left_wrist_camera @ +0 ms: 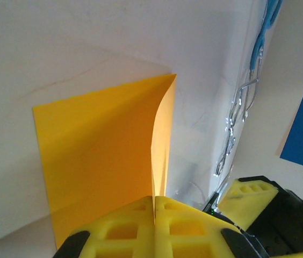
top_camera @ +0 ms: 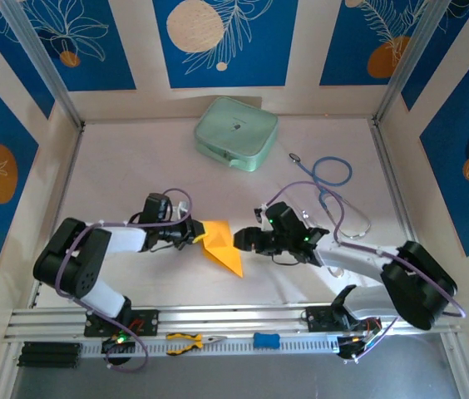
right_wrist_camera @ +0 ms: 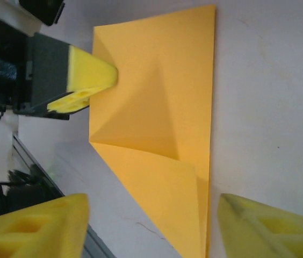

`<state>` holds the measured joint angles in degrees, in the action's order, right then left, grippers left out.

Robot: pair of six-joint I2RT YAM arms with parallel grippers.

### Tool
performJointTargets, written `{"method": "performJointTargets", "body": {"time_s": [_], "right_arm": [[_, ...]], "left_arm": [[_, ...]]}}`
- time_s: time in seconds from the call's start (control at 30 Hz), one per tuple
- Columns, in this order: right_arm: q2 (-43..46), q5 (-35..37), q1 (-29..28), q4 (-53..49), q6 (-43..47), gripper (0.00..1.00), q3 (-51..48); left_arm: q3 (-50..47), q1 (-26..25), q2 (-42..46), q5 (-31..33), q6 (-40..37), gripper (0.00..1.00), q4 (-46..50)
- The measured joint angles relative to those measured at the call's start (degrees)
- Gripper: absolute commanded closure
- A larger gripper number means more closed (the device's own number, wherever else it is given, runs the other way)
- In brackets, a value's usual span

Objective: Fold a paper plane with a square sheet of paper (pick it up from the middle)
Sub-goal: Perform the fourth fold on the wing at the bottom-center of the table.

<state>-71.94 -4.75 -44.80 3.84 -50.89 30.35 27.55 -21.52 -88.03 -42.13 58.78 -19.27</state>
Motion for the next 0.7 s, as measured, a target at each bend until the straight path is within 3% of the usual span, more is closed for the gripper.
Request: {"method": "performJointTargets", "body": {"time_s": [0.27,0.47,0.7], "right_arm": [[2.3,9.5,-6.9,-4.7,4.2,0.38,0.0],[2.4,21.8,-19.9,2.3,14.3,0.42,-2.8],[-0.3,27.2,-24.6,2.8,26.4,0.46,-2.2]], "left_arm": [[-1.4,-0.9,4.5,3.6,2.3,1.00,0.4],[-1.1,-1.4,6.6,4.8,0.8,0.87,4.0],[1.7,-1.5,6.2,2.7,-1.7,0.82,6.6]]}}
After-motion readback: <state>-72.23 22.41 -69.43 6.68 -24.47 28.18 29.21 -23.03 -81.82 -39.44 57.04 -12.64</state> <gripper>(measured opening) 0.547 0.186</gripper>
